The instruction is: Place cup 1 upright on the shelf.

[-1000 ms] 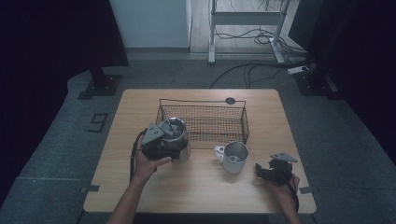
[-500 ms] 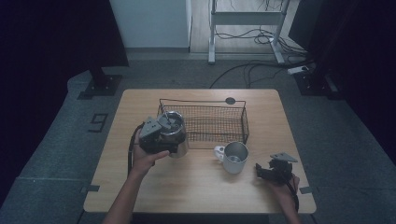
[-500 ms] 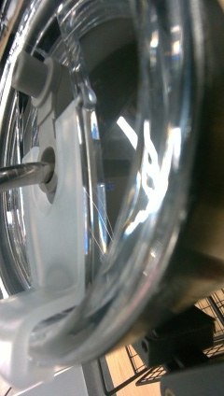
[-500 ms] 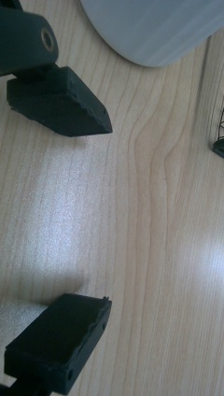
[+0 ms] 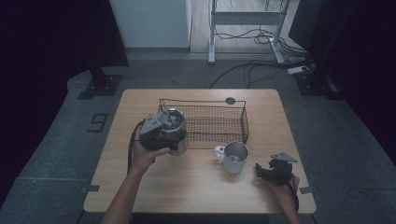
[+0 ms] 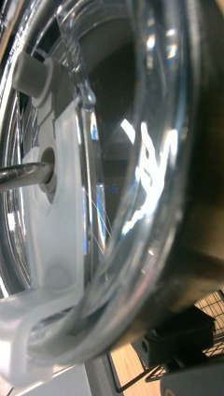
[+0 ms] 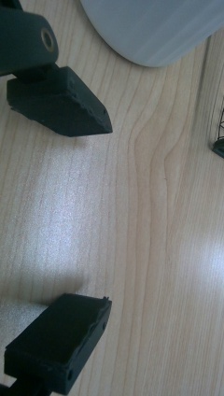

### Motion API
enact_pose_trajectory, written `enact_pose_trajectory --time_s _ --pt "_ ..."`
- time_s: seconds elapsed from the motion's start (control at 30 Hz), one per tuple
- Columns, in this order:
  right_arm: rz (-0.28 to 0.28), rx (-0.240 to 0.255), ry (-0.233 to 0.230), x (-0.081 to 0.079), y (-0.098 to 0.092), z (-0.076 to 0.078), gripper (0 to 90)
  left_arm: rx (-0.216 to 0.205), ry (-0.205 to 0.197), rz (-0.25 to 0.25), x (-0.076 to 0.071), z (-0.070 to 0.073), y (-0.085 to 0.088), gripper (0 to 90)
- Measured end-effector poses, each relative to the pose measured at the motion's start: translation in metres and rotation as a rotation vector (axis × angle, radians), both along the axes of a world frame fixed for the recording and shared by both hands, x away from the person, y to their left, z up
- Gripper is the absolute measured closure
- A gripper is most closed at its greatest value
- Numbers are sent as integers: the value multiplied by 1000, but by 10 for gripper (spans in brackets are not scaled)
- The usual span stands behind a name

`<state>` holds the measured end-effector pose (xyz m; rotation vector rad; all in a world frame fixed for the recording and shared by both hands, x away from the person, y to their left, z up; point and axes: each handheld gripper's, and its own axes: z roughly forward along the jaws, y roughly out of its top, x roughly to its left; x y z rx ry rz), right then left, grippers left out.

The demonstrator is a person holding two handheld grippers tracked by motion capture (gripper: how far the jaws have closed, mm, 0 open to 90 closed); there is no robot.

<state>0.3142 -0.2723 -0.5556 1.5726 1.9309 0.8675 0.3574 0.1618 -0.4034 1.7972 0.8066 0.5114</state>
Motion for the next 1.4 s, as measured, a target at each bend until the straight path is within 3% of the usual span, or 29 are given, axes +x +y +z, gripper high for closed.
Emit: enact_pose_trajectory --time_s 0.27,0.93,1.13,1.4 --pt "-1 0 1 0 0 0 133 -22 10 -16 5 6 -2 38" --pt "1 0 2 0 0 0 134 -13 -6 -11 17 22 -9 37" --pt "1 1 2 0 0 0 135 -26 0 3 25 24 -6 38" --pt "1 -1 0 0 0 0 135 -5 4 28 40 27 -3 38"
